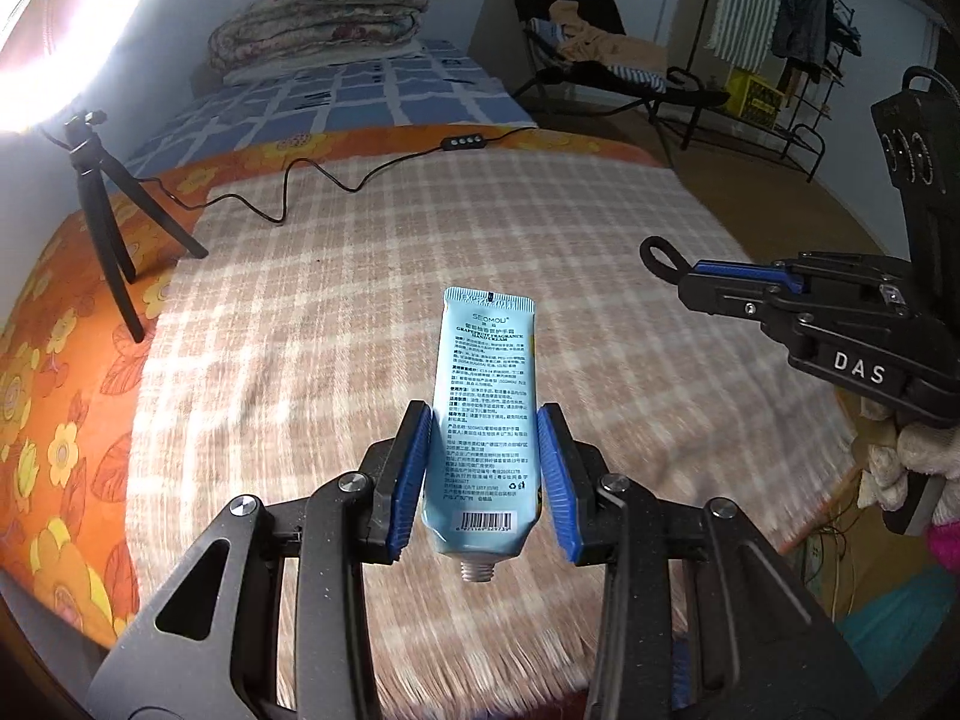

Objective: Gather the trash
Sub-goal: 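Carry the blue tube and hair tie over the basket and release both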

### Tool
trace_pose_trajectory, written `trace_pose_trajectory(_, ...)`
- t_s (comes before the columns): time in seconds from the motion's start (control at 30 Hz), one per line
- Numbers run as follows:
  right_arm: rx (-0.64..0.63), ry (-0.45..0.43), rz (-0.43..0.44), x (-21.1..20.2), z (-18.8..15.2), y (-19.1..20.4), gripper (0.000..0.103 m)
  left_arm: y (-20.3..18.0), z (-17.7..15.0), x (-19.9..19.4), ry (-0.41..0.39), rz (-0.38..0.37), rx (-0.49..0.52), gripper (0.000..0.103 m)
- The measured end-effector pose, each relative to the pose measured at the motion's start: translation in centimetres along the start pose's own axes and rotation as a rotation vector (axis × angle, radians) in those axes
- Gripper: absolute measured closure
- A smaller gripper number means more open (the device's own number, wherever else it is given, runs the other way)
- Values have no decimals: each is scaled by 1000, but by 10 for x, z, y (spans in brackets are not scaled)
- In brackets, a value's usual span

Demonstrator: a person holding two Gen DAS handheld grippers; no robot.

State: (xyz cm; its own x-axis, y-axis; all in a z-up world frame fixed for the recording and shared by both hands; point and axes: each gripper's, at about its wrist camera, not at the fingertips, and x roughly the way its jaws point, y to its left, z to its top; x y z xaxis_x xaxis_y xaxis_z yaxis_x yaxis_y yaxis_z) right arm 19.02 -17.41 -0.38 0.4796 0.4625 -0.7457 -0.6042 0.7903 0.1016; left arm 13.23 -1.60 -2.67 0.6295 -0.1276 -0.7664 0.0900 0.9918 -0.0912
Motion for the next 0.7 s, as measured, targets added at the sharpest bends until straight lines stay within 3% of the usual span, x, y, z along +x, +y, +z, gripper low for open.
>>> trace_pose_trajectory(0.37, -20, -14, 45, -56, -44, 32, 94, -19, -57, -46, 12, -33, -17, 66)
trace_pose_trajectory(0.7, -80, 7, 90, -82, -91, 75, 94, -23, -113, -73, 37, -27, -39, 66)
